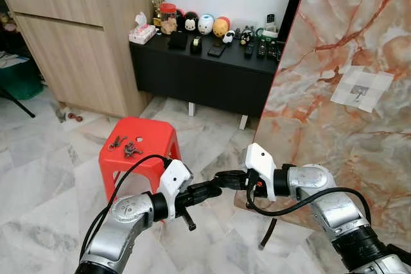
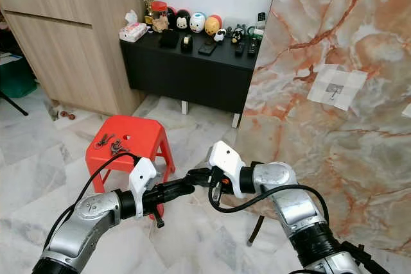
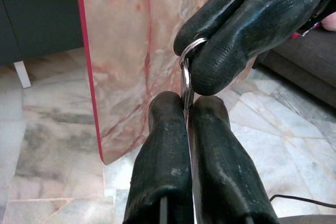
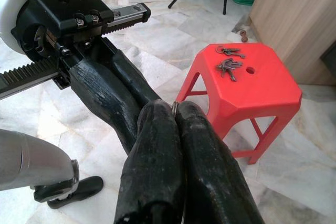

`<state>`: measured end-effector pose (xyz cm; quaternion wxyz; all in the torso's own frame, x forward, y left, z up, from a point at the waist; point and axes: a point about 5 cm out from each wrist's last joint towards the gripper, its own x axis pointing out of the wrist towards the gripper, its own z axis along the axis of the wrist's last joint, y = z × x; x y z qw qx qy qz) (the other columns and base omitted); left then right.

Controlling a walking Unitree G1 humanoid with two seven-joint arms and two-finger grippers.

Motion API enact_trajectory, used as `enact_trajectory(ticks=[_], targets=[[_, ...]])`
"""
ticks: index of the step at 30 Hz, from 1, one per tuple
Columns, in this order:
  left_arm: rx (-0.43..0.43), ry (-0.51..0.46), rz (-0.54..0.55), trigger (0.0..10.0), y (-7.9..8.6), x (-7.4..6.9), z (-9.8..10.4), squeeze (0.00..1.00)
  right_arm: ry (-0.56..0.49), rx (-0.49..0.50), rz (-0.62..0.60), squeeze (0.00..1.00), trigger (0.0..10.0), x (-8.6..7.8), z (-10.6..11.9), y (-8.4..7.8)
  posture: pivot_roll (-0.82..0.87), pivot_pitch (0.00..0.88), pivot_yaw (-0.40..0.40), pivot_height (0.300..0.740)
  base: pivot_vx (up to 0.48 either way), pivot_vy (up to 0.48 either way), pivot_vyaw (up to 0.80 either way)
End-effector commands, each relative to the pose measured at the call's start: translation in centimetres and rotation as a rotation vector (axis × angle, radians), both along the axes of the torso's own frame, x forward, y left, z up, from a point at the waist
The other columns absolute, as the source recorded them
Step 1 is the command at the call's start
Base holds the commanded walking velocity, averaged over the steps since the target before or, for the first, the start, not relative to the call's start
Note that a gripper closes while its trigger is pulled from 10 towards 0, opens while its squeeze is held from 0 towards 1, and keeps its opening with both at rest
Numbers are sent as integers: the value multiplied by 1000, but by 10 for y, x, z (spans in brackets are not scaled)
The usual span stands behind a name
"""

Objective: Hang keys on a hook

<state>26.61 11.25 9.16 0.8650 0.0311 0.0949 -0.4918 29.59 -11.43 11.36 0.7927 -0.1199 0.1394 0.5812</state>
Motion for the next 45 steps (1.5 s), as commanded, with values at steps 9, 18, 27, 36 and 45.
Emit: enact_trajectory(ticks=[9, 18, 27, 36, 45], targets=[[14, 1, 6, 0, 3, -1, 0, 0, -13, -40, 3, 0, 10000, 0, -4, -6, 62, 0, -106, 740, 0, 0, 0], [38, 5, 17, 0, 7, -3, -3, 0, -13, -99, -4, 1000, 10000, 4, -10, -14, 62, 0, -106, 740, 0, 0, 0], [63, 27, 22, 0, 13, -11, -10, 0, -33, -100, -51, 1000, 10000, 9, -3, -27, 61, 0, -104, 740, 0, 0, 0], [134, -241, 427, 0, 45, 26, 10, 0, 3, -192, -179, 0, 10000, 3, -35, -37, 54, 0, -93, 740, 0, 0, 0], [346, -166, 446, 10000, 62, 38, -7, 0, 161, -245, -362, 0, 10000, -15, -91, -40, 67, 0, -73, 740, 0, 0, 0]])
